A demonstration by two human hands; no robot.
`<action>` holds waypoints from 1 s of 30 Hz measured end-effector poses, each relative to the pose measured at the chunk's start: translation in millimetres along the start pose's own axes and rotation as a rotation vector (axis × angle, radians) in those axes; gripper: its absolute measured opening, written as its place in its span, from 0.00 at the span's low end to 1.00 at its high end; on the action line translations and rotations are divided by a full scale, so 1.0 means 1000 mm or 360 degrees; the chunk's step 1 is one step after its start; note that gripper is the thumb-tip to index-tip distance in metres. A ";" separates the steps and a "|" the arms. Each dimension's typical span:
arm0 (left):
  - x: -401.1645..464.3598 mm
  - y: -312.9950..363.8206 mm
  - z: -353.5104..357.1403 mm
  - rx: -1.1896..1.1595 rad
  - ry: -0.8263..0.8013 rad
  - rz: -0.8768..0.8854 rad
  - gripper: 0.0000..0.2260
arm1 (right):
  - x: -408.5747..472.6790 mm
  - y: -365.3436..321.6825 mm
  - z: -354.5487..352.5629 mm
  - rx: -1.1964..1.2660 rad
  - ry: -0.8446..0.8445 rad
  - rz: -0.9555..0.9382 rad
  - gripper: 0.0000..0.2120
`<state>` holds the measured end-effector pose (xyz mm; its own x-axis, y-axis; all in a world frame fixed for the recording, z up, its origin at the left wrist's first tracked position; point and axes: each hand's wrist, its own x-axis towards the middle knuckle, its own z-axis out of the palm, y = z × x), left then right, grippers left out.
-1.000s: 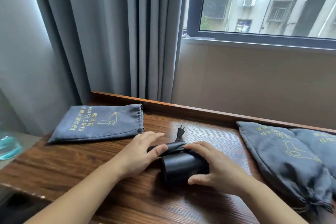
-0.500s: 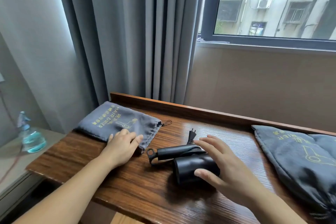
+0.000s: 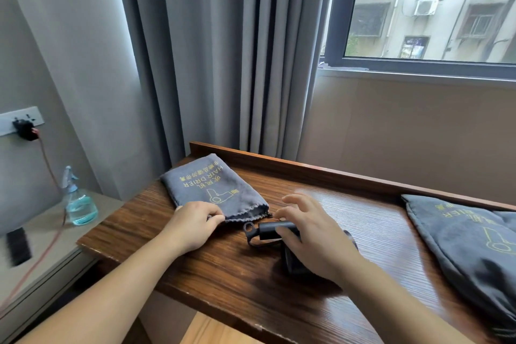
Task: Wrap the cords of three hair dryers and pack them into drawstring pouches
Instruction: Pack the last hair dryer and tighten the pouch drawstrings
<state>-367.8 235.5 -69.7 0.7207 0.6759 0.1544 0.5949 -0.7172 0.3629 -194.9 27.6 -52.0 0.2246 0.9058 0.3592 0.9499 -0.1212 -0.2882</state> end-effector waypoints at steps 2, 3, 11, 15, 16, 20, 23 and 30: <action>-0.009 -0.001 -0.007 -0.0111 0.0081 -0.0025 0.08 | 0.015 -0.006 0.010 -0.0033 -0.0017 -0.0063 0.12; -0.014 -0.002 -0.010 -0.0183 0.0138 -0.0035 0.08 | 0.023 -0.009 0.015 -0.0072 -0.0069 -0.0084 0.14; -0.039 -0.010 -0.020 -0.0029 0.0338 0.0101 0.06 | 0.054 -0.027 0.025 -0.0084 -0.0600 -0.0086 0.24; -0.043 -0.001 0.003 -0.0039 0.0101 0.0309 0.17 | 0.050 -0.009 0.000 0.0149 -0.0397 -0.0032 0.15; -0.044 0.010 0.009 -0.0204 0.0148 0.0379 0.18 | 0.048 0.004 -0.008 0.0136 -0.0323 0.0066 0.15; -0.053 0.058 0.031 -0.0423 -0.0050 0.0672 0.28 | 0.040 0.051 -0.029 0.0113 -0.0372 0.0365 0.17; -0.051 0.085 0.043 -0.0146 -0.0338 0.0665 0.41 | 0.043 0.066 -0.024 0.0188 -0.0703 0.0413 0.17; -0.036 0.102 0.051 0.0027 -0.0354 0.0586 0.36 | 0.055 0.064 -0.015 0.0063 -0.1110 0.0440 0.25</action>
<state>-315.3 128.9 -84.8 0.9441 0.3226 0.0680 0.2882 -0.9077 0.3050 -118.8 63.4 -37.3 0.2515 0.8931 -0.3730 0.8673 -0.3790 -0.3227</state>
